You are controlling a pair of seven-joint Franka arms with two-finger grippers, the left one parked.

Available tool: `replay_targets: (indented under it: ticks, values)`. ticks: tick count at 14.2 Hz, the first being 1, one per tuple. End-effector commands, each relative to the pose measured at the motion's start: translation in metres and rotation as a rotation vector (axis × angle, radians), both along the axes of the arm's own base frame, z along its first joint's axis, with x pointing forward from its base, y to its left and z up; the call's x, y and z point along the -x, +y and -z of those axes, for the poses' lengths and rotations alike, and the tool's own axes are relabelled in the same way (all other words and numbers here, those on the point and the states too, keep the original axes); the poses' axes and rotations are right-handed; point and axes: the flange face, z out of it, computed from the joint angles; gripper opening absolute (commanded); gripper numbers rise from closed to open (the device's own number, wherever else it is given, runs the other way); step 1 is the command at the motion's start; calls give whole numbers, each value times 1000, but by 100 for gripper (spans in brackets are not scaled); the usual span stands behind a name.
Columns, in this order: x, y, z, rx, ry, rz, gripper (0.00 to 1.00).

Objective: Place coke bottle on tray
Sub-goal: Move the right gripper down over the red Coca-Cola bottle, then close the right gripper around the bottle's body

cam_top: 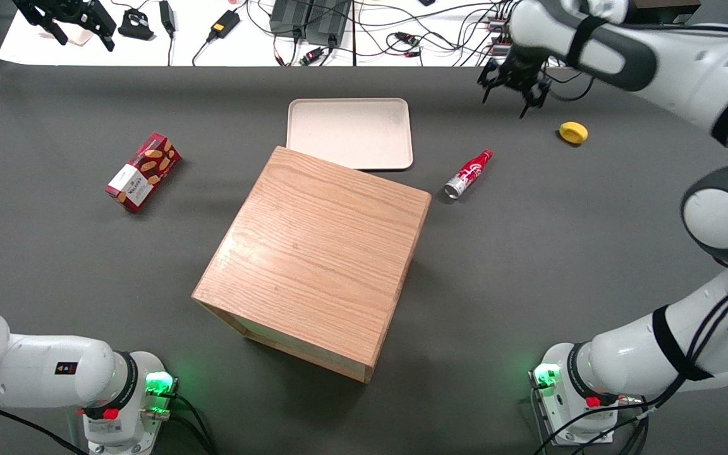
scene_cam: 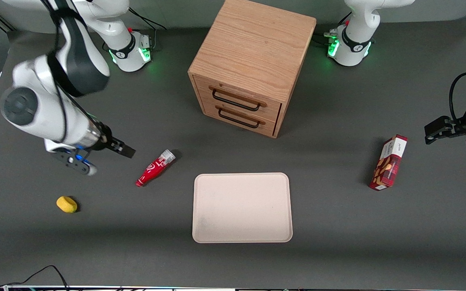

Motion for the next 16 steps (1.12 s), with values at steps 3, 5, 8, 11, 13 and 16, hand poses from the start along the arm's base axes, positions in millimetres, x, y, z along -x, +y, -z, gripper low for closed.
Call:
replay_targets:
  ticks: [3, 5, 8, 11, 13, 16]
  values:
    - [-10, 15, 107, 81, -14, 174, 100]
    - [-3, 10, 147, 65, -32, 208, 100]
    - [6, 9, 188, 45, -44, 224, 100]
    - [10, 10, 213, 27, -58, 238, 100]
    - [12, 11, 231, 24, -49, 240, 100]
    - [13, 9, 235, 28, -45, 247, 95]
